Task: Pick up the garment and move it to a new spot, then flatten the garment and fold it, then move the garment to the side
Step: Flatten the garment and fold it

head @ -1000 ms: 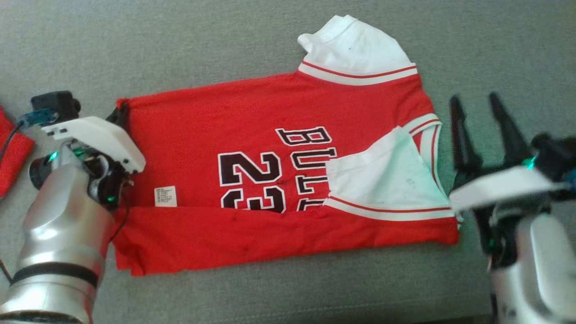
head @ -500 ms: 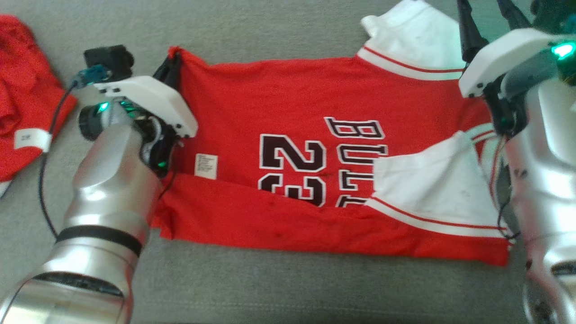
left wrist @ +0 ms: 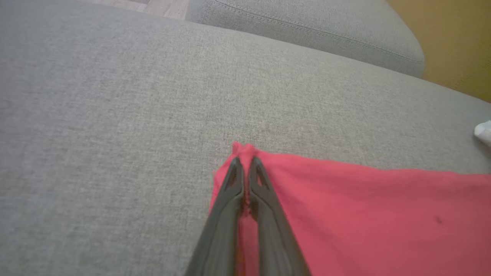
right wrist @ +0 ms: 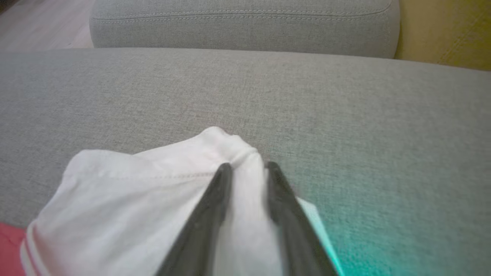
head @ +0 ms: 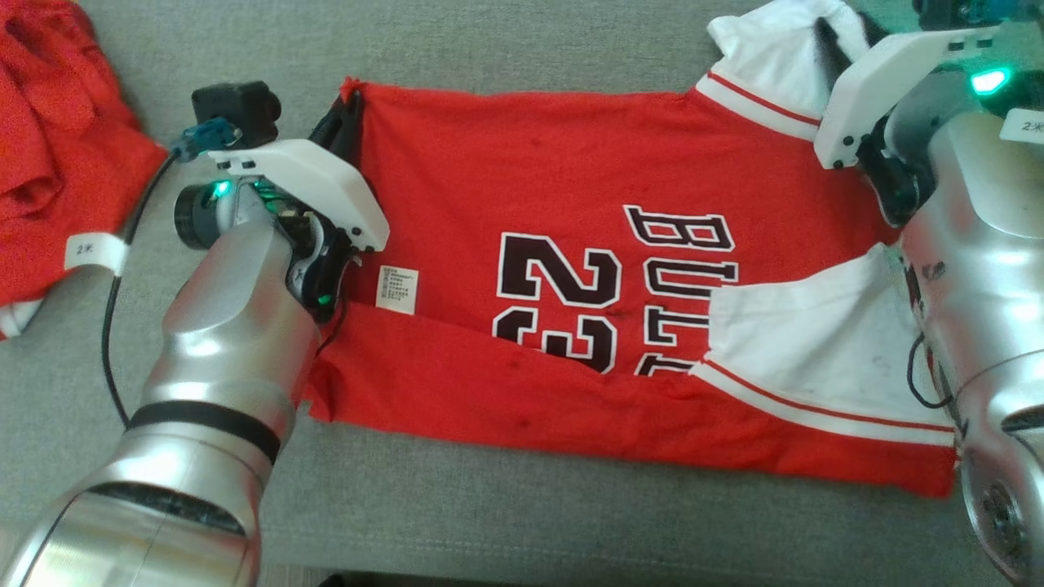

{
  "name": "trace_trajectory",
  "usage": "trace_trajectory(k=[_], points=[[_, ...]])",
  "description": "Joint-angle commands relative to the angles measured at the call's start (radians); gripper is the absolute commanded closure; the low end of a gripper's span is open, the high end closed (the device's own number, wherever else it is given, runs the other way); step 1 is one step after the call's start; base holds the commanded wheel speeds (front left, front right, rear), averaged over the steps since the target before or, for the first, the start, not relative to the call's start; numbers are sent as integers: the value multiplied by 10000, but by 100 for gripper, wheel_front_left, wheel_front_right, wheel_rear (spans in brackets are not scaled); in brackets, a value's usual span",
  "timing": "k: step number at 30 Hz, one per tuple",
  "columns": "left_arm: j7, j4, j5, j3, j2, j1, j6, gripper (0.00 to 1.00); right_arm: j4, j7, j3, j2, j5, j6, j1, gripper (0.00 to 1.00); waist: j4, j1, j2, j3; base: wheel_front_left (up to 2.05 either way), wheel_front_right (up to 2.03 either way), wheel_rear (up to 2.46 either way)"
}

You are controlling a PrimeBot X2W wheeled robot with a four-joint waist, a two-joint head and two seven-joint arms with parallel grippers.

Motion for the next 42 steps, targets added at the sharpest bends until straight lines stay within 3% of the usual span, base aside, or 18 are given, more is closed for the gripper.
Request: trace_trajectory(k=[1,11,20,26,31,40,41,42], points=[[-129,-130,-95,137,364,-370,-58,100,-37,-90,231,202,159,73,-38,100,-75,0,0,-35,0,0,0],[-527,-760,-326,317,1050,-208,-60,100,-608,-1653,900,-52,1383,73,9,100,-285,0,0,-259,0,0,0],[-559,-1667,-357,720,1499,655,59,100,-2259,-2201,1878,-639,2457,73,1192,100,-504,0,0,-801,0,0,0],[-561,-2495,-612,1023,1745,1951,65,100,-4282,-2327,1936,-1009,3101,73,3310,100,-797,0,0,-1324,0,0,0],[-562,-3365,-913,1224,1965,3278,166,100,-6317,-2024,1239,-1021,3171,73,5688,100,-1043,0,0,-1608,0,0,0],[-18,-4757,-1242,1331,2166,5083,815,100,-9768,-809,-117,324,2123,73,9361,100,-1288,0,0,-1695,0,0,0],[129,-4830,-1330,1344,2157,5243,860,72,-10011,-662,-219,445,1952,73,9665,75,-1301,0,0,-1697,0,0,0],[239,-4921,-1438,1378,2135,5401,892,0,-10222,-555,-323,568,1827,73,9933,11,-1329,0,0,-1710,0,0,0]])
